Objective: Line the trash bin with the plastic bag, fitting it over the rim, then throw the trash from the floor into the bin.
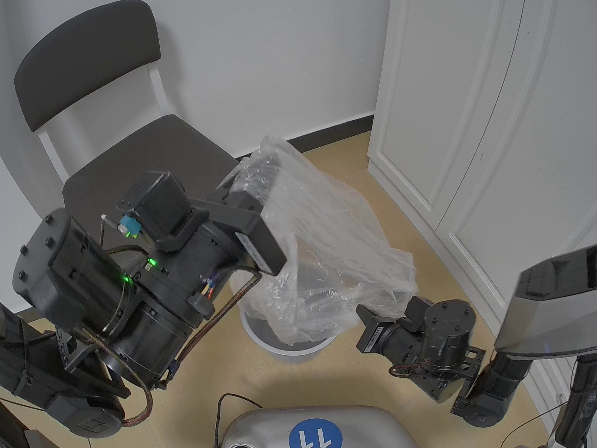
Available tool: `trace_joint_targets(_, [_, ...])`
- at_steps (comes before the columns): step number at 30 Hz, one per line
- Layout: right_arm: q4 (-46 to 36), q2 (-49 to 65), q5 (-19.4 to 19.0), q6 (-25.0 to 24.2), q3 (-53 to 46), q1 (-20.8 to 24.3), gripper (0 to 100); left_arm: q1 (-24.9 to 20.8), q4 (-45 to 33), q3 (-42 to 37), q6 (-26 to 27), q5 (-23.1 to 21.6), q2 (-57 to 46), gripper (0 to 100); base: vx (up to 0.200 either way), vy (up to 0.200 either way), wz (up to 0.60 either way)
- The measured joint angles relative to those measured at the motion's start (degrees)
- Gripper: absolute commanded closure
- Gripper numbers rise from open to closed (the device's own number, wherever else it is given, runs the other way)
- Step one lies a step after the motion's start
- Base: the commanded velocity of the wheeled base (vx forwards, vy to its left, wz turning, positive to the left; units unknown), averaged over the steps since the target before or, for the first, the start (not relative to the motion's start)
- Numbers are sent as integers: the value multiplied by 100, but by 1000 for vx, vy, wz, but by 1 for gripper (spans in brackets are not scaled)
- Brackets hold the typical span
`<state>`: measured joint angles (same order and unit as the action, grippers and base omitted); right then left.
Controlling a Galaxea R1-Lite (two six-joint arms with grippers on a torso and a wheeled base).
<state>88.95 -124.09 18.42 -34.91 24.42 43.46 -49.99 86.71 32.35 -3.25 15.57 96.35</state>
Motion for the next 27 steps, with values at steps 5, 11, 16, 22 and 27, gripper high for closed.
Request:
trace_joint_targets(5, [2, 724, -258, 708, -446, -74, 100, 124, -328, -301, 165, -18, 0, 100, 0, 0, 0])
trace_joint_targets(11, [-998, 1580, -338, 1093, -596, -206, 100, 184, -583, -617, 239, -29, -11, 100, 0, 0, 0])
trace_joint_targets(16, [-2836, 2291, -358, 1133, -380, -280, 100, 206, -638, -736, 260, -40, -11, 100, 0, 0, 0])
trace_joint_targets(22, [-5124, 3148, -371, 1119, 112, -325, 100, 228, -703, -824, 321, -63, -10, 100, 0, 0, 0])
trace_joint_targets(27, [-6844, 3806, -358, 1148, 546, -344, 100, 324, -972, -946, 610, -96, -5, 100, 0, 0, 0])
